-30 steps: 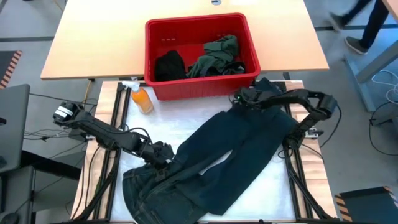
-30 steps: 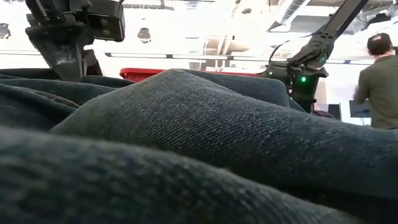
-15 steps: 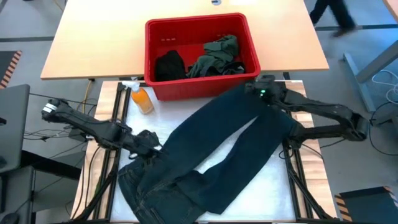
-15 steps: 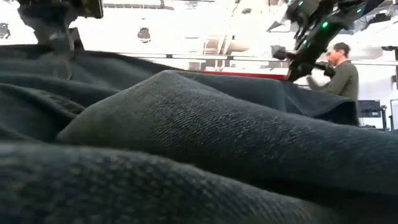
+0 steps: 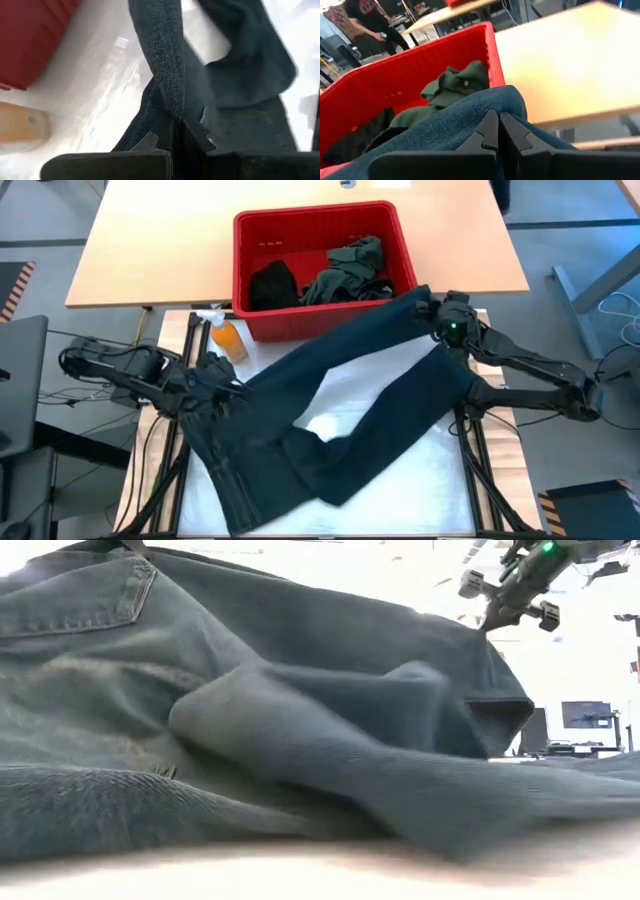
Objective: Fold Laundry from Bin
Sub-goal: Fold the dark blue pants
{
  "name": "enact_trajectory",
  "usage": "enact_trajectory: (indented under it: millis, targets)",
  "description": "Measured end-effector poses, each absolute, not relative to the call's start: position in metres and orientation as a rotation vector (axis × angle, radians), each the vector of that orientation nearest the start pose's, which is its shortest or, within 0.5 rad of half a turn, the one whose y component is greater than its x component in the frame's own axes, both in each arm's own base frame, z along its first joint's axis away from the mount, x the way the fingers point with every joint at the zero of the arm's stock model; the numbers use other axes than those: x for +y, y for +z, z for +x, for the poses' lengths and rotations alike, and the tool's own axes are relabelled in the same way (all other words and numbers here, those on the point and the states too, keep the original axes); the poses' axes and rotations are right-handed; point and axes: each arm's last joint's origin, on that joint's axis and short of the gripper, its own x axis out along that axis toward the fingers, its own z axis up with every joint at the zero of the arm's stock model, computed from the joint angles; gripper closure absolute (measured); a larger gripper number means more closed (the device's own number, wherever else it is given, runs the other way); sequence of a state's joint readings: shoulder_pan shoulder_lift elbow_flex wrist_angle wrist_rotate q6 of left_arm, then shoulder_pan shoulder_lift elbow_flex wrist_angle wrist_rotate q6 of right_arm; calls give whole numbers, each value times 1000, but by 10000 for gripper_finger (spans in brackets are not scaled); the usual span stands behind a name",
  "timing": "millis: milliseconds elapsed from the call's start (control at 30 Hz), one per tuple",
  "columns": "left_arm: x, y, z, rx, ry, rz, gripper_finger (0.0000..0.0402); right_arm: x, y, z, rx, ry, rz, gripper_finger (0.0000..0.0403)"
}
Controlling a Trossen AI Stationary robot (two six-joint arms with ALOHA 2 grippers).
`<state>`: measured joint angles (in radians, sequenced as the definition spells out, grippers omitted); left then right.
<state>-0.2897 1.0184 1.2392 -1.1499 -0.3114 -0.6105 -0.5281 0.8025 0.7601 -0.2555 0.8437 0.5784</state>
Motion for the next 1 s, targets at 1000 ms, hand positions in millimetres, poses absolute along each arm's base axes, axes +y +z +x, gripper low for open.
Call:
enact_trajectory:
  millis: [1000]
  targets:
    - [-201,211,298,1062,228,-543,401,-29,288,60,460,-1098,272,382]
